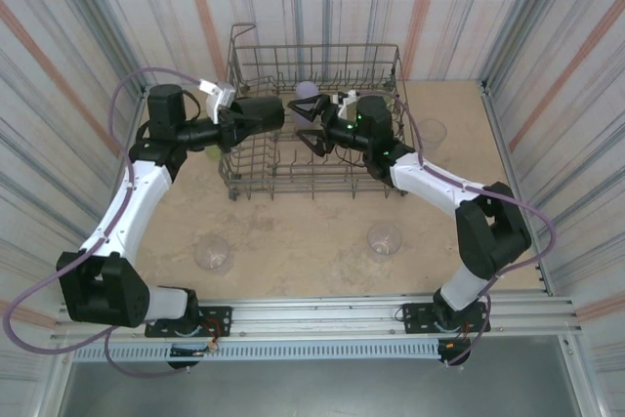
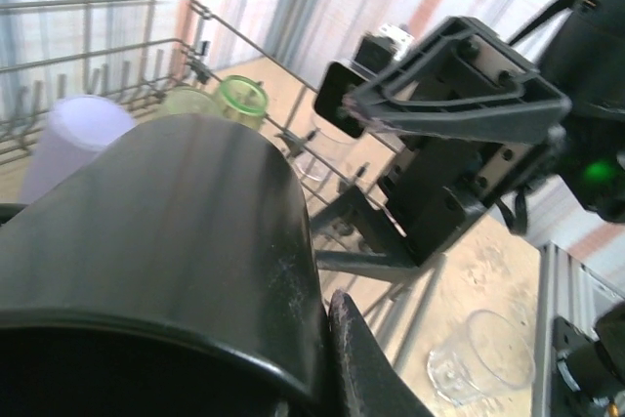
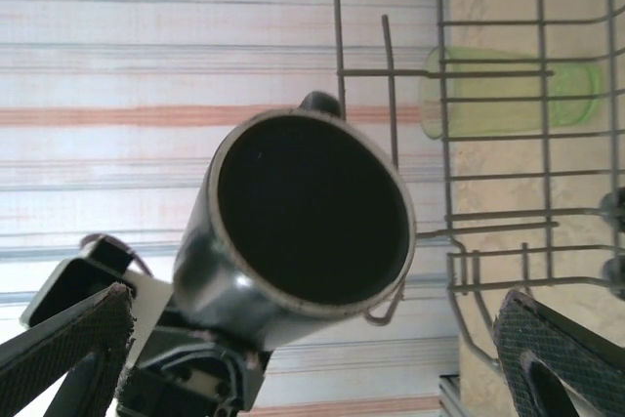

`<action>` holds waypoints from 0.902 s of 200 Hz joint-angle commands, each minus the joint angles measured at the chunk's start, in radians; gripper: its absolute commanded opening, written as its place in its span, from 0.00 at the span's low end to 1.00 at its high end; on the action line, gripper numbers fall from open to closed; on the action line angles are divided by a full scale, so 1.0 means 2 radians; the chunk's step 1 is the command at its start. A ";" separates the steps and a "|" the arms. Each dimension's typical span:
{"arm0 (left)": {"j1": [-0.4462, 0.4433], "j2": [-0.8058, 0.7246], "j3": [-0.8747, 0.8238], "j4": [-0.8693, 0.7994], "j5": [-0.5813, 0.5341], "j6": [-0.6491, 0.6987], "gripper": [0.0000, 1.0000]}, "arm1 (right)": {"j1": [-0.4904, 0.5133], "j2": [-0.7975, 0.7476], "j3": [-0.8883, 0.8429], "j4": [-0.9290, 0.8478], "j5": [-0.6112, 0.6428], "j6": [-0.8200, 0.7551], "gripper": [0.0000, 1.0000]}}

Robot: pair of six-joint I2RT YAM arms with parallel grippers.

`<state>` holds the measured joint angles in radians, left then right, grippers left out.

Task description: Load the cups into the dish rack

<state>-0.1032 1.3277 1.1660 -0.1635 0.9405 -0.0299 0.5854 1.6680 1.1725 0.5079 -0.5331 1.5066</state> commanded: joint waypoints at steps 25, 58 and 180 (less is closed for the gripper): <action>0.012 -0.031 -0.012 0.087 -0.004 -0.007 0.00 | 0.027 0.051 0.045 0.066 0.031 0.093 0.99; 0.015 -0.031 -0.018 0.101 -0.006 -0.016 0.00 | 0.043 0.072 0.061 0.068 0.054 0.132 0.99; 0.007 -0.026 -0.023 0.103 -0.012 -0.013 0.00 | 0.067 0.131 0.121 0.065 0.121 0.230 0.99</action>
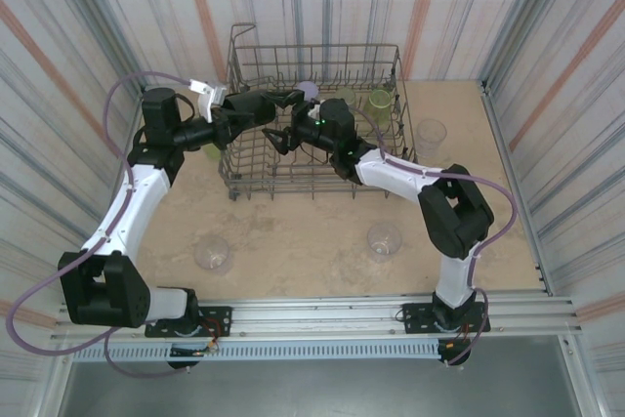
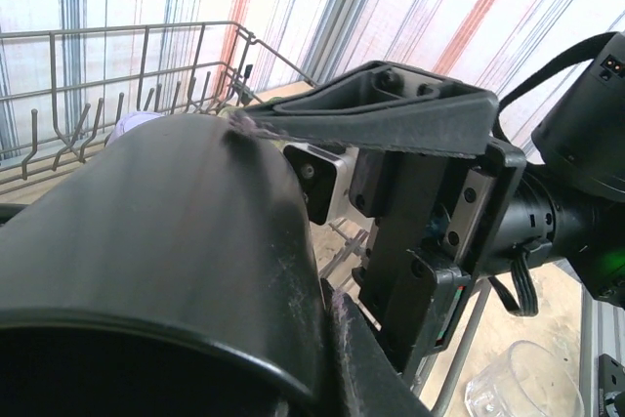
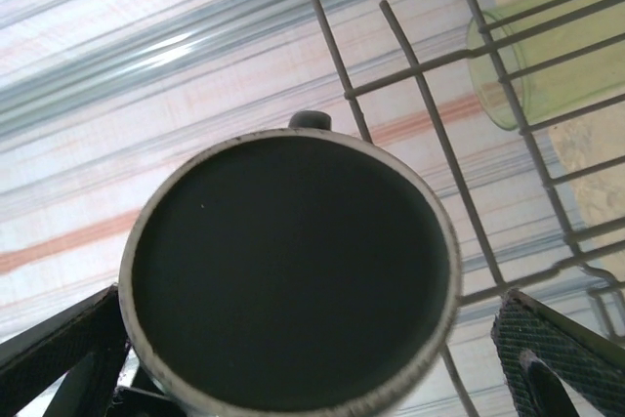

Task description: Load the cups into the dish rack

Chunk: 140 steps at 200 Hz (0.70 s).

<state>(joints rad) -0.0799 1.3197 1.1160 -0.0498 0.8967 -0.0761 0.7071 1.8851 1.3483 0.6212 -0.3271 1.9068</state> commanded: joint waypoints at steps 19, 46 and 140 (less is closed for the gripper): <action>-0.007 -0.019 0.003 0.042 0.008 0.012 0.00 | 0.010 0.037 0.054 0.005 0.017 0.036 0.99; -0.008 -0.015 0.004 0.040 0.005 0.013 0.00 | 0.013 0.041 0.063 -0.005 0.023 0.032 0.99; -0.009 -0.019 0.010 0.026 -0.009 0.005 0.12 | 0.009 0.022 0.062 -0.028 0.023 -0.007 0.36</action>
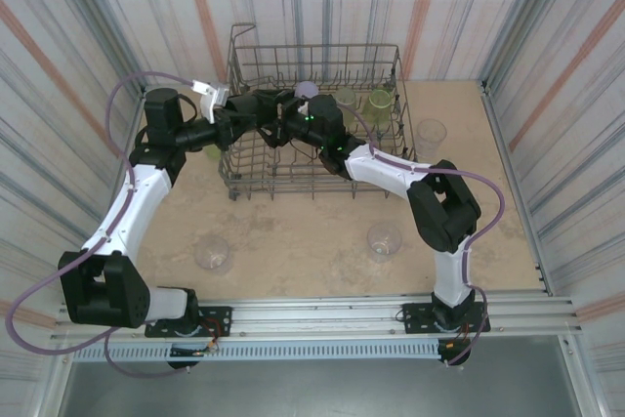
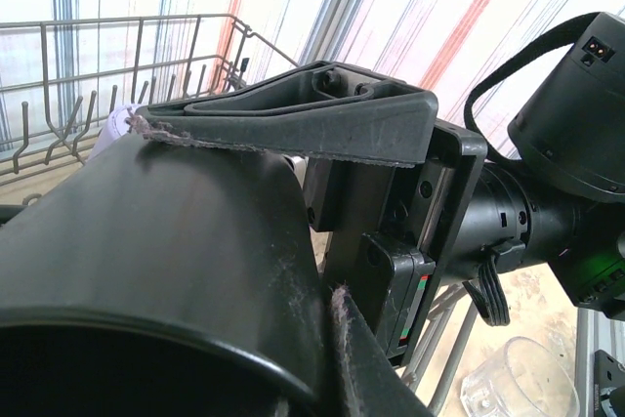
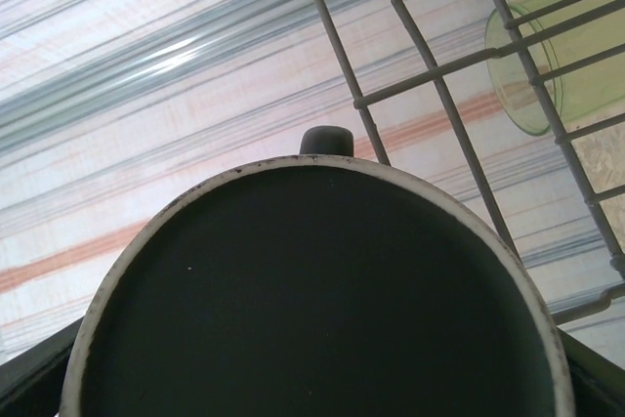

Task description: Load the cups into the dish rack

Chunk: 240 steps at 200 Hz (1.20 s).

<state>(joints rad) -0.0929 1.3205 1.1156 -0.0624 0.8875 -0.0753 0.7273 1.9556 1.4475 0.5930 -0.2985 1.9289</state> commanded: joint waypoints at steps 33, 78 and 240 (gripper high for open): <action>-0.003 -0.035 0.005 0.030 -0.012 0.002 0.32 | -0.009 -0.030 0.011 -0.032 0.007 -0.046 0.21; -0.001 -0.057 -0.004 0.017 -0.043 0.004 0.65 | -0.025 -0.053 0.015 -0.068 0.003 -0.096 0.06; 0.013 -0.085 0.006 -0.070 -0.273 0.006 0.99 | -0.070 -0.056 0.180 -0.379 0.022 -0.549 0.00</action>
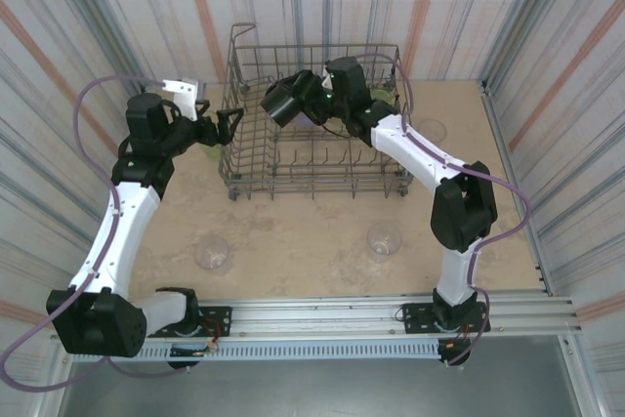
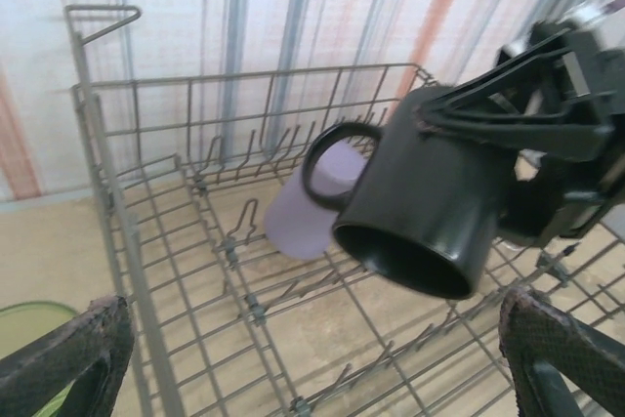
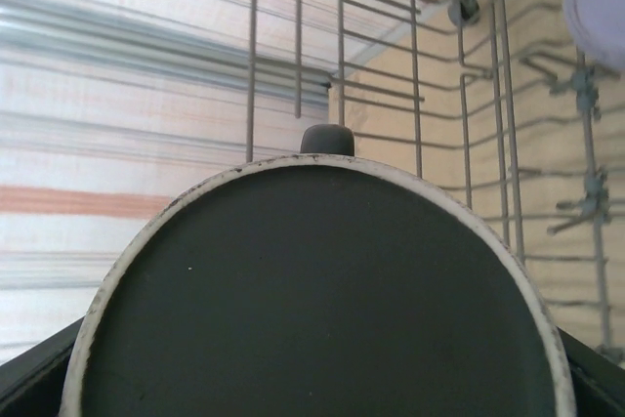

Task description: Load the cups into the dish rack

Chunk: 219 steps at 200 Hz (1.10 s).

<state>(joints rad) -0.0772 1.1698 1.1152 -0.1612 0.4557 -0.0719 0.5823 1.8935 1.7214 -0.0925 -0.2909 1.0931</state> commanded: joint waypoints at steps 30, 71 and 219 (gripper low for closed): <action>0.007 -0.004 0.016 -0.042 -0.122 -0.010 0.99 | 0.006 -0.013 0.067 -0.064 0.045 -0.227 0.00; 0.021 -0.004 0.008 -0.039 -0.157 -0.026 0.99 | 0.025 0.000 0.073 -0.066 0.087 -0.351 0.00; 0.070 0.015 0.005 -0.024 -0.112 -0.065 0.99 | 0.059 0.079 0.104 -0.003 0.147 -0.533 0.00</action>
<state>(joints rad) 0.0467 1.1893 1.1168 -0.2340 0.1936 -0.1825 0.6861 2.0449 1.8572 -0.2054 -0.0250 0.1081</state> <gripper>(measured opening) 0.986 0.828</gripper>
